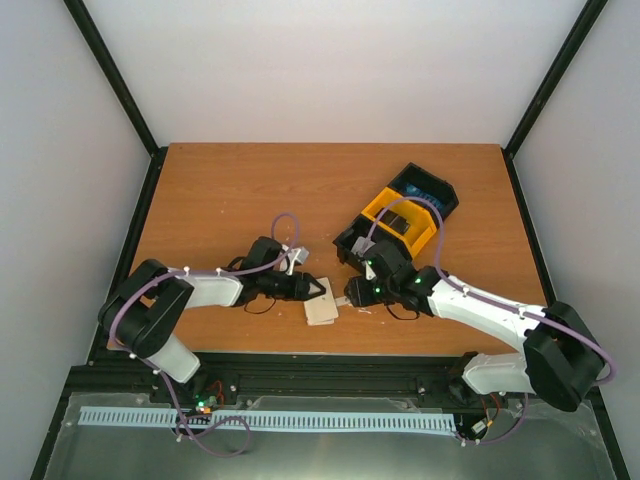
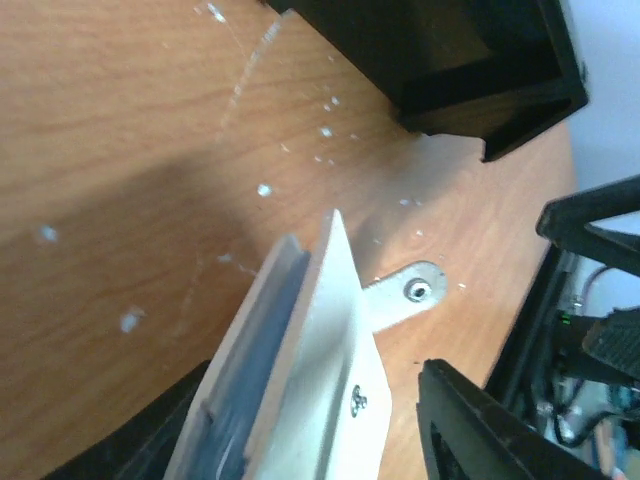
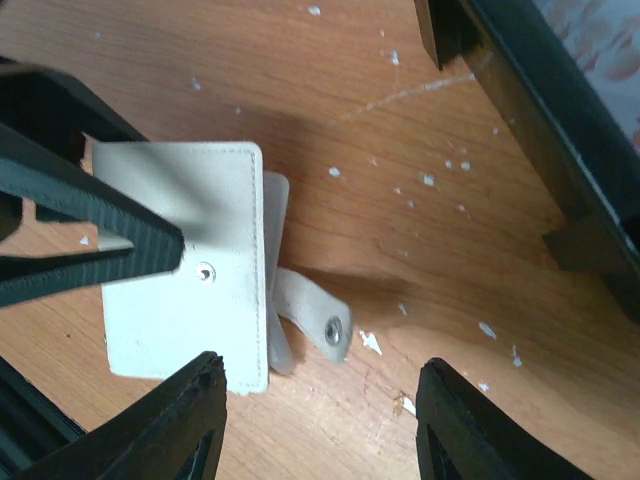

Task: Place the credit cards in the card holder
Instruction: Close the card holder at the center of the board.

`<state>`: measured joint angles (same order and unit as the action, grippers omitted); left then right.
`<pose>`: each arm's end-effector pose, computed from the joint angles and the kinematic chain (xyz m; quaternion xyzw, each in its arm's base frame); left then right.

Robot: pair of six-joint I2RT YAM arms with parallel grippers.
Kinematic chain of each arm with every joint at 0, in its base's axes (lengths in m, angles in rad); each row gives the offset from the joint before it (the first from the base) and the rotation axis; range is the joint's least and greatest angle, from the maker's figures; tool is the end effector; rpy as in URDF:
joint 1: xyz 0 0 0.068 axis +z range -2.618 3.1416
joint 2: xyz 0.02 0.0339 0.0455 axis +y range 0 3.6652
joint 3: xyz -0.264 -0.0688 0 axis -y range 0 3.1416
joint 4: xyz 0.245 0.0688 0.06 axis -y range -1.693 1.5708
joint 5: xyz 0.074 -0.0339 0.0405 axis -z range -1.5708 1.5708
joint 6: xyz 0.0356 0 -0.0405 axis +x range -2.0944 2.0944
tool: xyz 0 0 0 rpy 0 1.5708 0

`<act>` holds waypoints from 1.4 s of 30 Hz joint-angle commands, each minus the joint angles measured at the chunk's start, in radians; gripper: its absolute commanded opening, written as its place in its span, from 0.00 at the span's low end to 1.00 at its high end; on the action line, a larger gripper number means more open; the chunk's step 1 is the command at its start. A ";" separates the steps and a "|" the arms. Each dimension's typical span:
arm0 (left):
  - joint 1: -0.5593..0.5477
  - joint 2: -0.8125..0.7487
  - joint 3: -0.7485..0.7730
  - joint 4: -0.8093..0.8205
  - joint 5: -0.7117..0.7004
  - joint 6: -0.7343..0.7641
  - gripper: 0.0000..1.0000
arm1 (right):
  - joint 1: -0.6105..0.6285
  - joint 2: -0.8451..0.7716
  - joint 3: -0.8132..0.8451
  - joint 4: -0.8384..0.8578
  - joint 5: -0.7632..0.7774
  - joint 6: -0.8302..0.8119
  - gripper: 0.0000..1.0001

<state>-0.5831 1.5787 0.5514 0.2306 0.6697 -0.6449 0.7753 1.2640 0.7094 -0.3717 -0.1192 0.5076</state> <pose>0.2144 -0.1679 0.1260 0.0970 0.8780 -0.4541 0.1160 0.1726 0.1751 0.1997 -0.1451 0.9359 0.2344 0.2195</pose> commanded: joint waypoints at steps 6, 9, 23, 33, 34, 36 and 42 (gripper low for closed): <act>0.006 -0.097 0.043 -0.293 -0.309 -0.009 0.67 | 0.016 0.051 -0.035 0.039 -0.059 0.014 0.51; -0.003 -0.135 0.004 -0.283 -0.293 -0.043 0.68 | 0.020 0.083 -0.030 0.057 -0.100 0.007 0.51; -0.101 -0.155 -0.038 -0.310 -0.432 -0.240 0.49 | 0.039 0.178 0.028 0.084 -0.021 0.034 0.31; -0.105 -0.258 -0.078 -0.346 -0.482 -0.276 0.54 | 0.039 0.209 0.062 0.087 0.041 0.051 0.20; -0.105 -0.270 -0.091 -0.332 -0.476 -0.282 0.54 | 0.039 0.217 0.068 0.087 0.035 0.052 0.18; -0.106 -0.288 -0.112 -0.313 -0.466 -0.294 0.54 | 0.039 0.228 0.073 0.092 0.021 0.055 0.16; -0.115 -0.306 -0.146 -0.267 -0.427 -0.318 0.54 | 0.039 0.241 0.075 0.108 -0.022 0.063 0.04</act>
<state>-0.6819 1.2797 0.4274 -0.0528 0.2161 -0.9257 0.8078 1.4952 0.7612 -0.2874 -0.1223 0.5613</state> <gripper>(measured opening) 0.541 0.083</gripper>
